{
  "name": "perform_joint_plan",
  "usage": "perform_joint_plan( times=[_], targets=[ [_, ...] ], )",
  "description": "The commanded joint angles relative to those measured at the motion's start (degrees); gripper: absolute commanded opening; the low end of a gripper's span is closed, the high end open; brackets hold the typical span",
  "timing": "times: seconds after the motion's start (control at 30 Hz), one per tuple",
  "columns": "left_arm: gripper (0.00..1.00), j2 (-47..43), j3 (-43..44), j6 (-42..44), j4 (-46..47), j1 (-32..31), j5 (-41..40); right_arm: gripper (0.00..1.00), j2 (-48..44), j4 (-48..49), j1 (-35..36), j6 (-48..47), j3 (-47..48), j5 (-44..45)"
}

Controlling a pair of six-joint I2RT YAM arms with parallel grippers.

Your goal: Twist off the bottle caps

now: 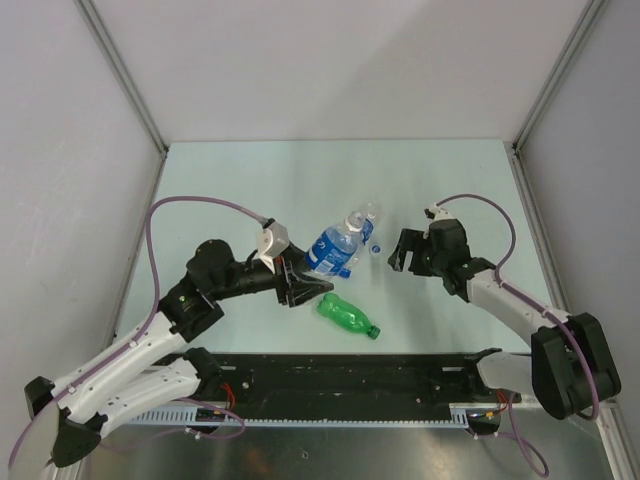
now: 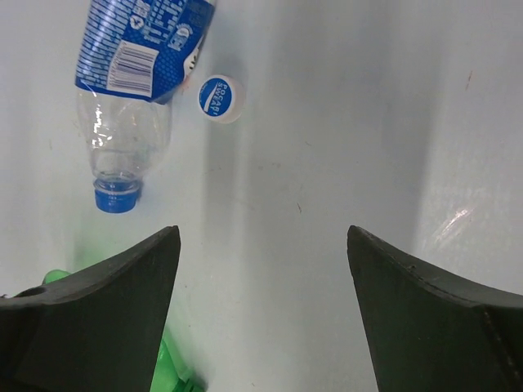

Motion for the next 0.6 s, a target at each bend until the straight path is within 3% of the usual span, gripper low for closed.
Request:
perform_joint_plan(
  times=[0.0,0.13,0.27,0.57],
  targets=[
    [0.00,-0.1,-0.3,0.7,1.3,0.5,-0.7,0.89,-3.7,0.5,-0.6,-1.0,0.2,0.0],
    [0.00,-0.1,-0.3,0.2,1.3,0.5,-1.3,0.97,-6.6,0.4,-0.6,-2.2,1.1,-1.2],
    [0.00,-0.1,-0.4,-0.4,1.3,0.5,-3.0,0.99,-9.6,0.2,-0.7,-3.3,3.2,-4.7],
    [0.00,0.2,-0.6,-1.3,0.9,0.5,-6.3,0.99,-17.1,6.0,-1.0,0.2,8.3,-23.7]
  ],
)
